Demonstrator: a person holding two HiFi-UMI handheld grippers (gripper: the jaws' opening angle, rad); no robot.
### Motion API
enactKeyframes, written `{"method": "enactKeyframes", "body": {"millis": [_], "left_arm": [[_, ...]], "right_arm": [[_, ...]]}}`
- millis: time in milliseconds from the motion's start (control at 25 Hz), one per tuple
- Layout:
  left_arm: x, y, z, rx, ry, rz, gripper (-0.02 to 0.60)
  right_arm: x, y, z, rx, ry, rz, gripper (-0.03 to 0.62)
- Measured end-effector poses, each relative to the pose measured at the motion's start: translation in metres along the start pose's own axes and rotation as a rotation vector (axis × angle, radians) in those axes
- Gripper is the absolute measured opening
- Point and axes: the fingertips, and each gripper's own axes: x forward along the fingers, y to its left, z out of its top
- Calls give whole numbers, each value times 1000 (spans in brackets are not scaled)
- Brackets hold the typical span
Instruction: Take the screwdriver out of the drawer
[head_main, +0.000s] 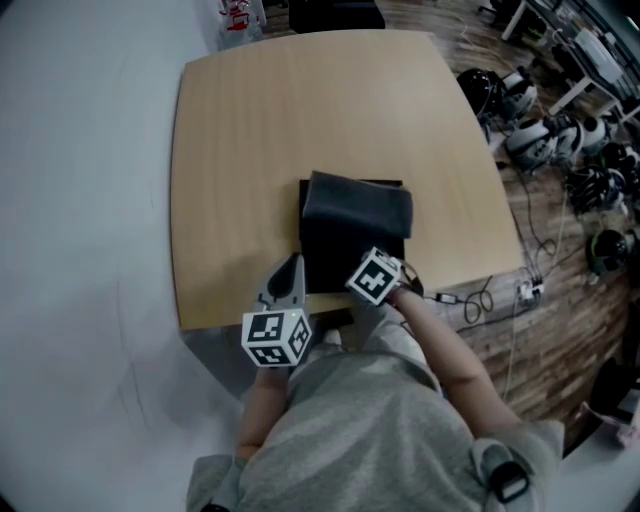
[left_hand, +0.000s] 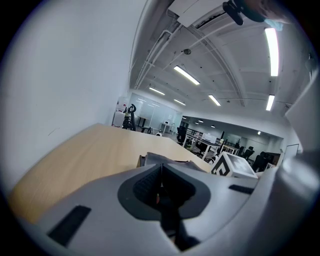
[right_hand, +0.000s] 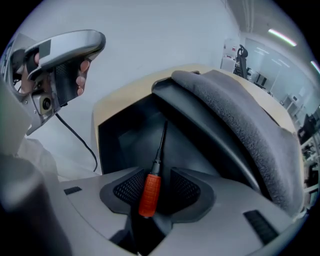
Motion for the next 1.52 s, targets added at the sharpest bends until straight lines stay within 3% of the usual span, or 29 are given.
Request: {"method": "enactKeyframes", "body": {"millis": [200, 240, 280, 400, 640, 800, 1120, 1520], "left_arm": [[0, -1, 3, -10, -9, 7, 2], [0, 0, 3, -10, -10, 8, 2], [-1, -1, 2, -10, -10, 8, 2], [-2, -2, 3, -8, -11, 1, 2], [-10, 0, 3, -7, -18, -5, 2], [-20, -1, 2, -6, -23, -12, 2], [-42, -10, -1, 7, -30, -47, 2], [-65, -34, -5, 33, -38, -116, 2]], "right_arm": [[0, 7, 3, 8, 6, 49, 158], [1, 10, 4, 7, 3, 61, 147], [1, 14, 5, 11, -3, 77, 94], [2, 20, 7, 33, -12, 94, 87], [-3, 0, -6, 15, 36, -52, 84], [-12, 7, 2, 21, -27, -56, 84], [-50, 13, 19, 15, -143, -159, 84], [-115, 28, 23, 208, -448, -316, 84]]}}
